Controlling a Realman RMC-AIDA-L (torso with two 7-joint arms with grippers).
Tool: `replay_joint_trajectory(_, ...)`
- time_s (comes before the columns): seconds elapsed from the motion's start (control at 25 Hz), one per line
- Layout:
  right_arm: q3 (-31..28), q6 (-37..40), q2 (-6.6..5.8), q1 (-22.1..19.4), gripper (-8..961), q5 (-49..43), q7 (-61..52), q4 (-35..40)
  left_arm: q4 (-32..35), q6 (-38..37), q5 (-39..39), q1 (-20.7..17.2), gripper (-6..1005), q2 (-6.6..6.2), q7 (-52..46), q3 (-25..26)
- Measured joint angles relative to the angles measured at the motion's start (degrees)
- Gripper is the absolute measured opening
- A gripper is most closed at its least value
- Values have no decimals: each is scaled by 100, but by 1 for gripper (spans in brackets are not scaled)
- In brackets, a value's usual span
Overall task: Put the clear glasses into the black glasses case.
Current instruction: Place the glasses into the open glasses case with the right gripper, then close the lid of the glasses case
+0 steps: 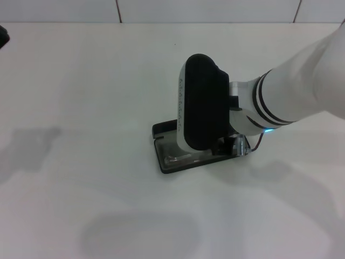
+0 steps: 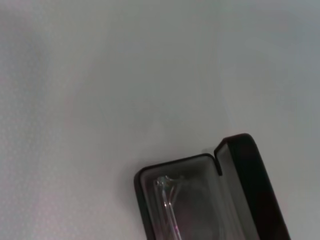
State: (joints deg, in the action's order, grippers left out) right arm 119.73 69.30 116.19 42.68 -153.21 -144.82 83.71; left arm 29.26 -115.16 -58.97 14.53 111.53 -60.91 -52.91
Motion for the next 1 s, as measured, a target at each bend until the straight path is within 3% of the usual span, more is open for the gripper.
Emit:
replay_joint_trajectory(0.4, 29, 24, 0, -351, 109, 35, 42, 477, 0, -11, 0, 7, 53, 5, -24, -5)
replay_joint_trajectory(0.68, -130, -5, -24, -959, 109, 70, 179, 1133, 70, -14, -218, 65, 54, 9, -125, -9)
replay_joint_trajectory(0.84, -572, -134, -18, -1414, 109, 589, 428, 1553, 63, -1, -220, 67, 55, 9, -162, 5)
replay_joint_trajectory(1.0, -1729, -49, -22, -1920, 109, 1854, 947, 1863, 53, 68, -226, 91, 55, -40, -447, 27)
